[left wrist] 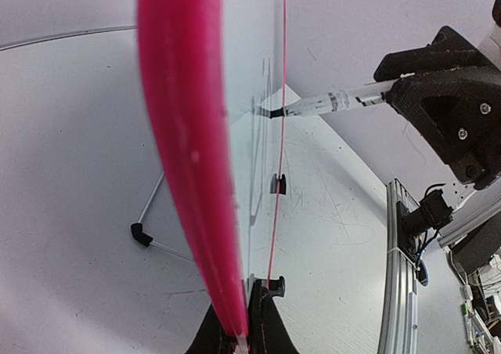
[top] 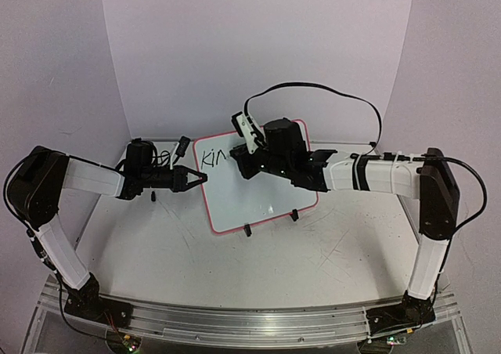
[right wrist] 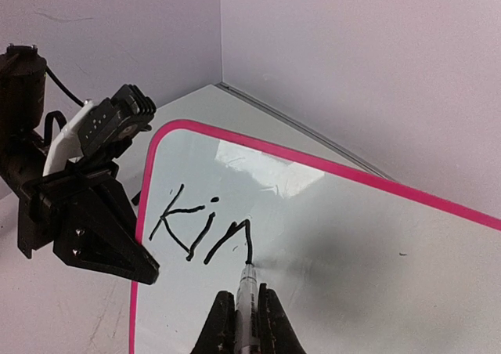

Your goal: Write a sentence on the whiteboard

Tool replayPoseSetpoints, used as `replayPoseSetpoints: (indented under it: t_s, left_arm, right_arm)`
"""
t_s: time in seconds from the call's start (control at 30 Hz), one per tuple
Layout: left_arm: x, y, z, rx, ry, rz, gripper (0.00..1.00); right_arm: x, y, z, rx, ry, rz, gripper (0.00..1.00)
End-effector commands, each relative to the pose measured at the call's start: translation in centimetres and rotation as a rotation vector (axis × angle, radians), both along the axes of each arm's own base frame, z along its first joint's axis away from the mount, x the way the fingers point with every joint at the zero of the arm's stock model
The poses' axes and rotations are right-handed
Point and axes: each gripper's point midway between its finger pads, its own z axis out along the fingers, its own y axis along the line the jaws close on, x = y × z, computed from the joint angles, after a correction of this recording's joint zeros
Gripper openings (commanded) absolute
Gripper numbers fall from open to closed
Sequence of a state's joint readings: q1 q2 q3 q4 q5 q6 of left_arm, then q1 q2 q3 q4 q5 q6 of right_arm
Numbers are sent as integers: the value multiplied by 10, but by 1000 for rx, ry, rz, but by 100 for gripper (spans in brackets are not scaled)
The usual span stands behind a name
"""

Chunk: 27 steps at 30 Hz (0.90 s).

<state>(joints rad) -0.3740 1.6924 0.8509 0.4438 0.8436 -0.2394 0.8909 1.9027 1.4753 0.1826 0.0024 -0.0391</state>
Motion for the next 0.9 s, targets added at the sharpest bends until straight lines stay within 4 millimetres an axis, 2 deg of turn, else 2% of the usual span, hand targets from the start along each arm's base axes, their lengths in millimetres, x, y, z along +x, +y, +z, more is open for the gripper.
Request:
replayPoseSetpoints:
  t_s: [0.0, 0.2, 0.47, 0.73, 0.87]
  left_arm:
    - [26, 12, -10, 115, -87, 121, 0]
    - [26, 11, -11, 115, -85, 119, 0]
    - [26, 11, -10, 115, -86, 117, 0]
    - [27, 11, -9, 113, -87, 117, 0]
    - [27, 11, -11, 116, -83, 117, 0]
  right_arm:
    - [-2, -9, 8, 23, 9, -27, 0]
    - [1, -4, 18, 35, -8, -13, 0]
    - [-5, -8, 5, 20, 20, -15, 0]
    - [-7, -8, 9, 24, 16, -11, 0]
    - [-5, -5, 31, 49, -25, -8, 0]
